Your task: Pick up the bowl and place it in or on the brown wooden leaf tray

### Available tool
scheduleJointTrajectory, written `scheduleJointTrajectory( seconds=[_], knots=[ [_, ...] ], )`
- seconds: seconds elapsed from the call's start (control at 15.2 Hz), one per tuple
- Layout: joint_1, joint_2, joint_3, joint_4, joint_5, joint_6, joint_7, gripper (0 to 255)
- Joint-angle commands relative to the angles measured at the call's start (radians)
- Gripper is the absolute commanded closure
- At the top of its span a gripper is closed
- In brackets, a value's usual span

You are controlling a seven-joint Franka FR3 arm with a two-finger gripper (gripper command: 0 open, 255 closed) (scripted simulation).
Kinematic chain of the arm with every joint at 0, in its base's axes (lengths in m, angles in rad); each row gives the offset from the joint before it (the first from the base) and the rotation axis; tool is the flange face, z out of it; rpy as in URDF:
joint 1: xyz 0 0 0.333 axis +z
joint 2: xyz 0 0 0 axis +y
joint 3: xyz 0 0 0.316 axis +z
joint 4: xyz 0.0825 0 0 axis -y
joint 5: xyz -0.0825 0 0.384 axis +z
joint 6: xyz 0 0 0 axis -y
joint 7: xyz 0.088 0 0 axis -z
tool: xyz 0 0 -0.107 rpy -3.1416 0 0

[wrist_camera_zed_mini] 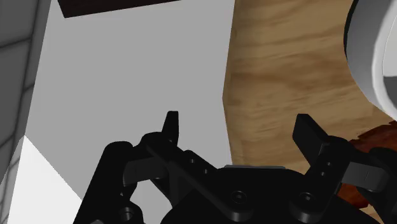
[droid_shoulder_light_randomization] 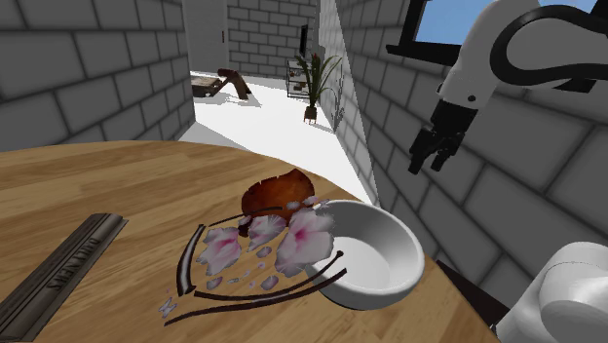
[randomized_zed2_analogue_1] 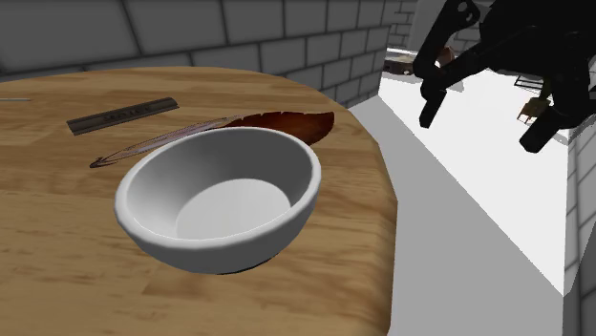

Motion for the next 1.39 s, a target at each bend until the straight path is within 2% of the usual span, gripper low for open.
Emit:
scheduleJointTrajectory(
  seconds=[0.0, 0.46, 0.86, 1.32],
  knots=[
    [0.000, 0.000, 0.000, 0.000, 0.000, 0.000, 0.000, 0],
    [0.057, -0.109, 0.156, -0.100, 0.113, 0.022, 0.183, 0],
    [0.113, -0.148, 0.305, -0.136, 0.224, 0.055, 0.345, 0],
    [0.123, -0.146, 0.335, -0.224, 0.251, 0.147, 0.340, 0]
  ],
)
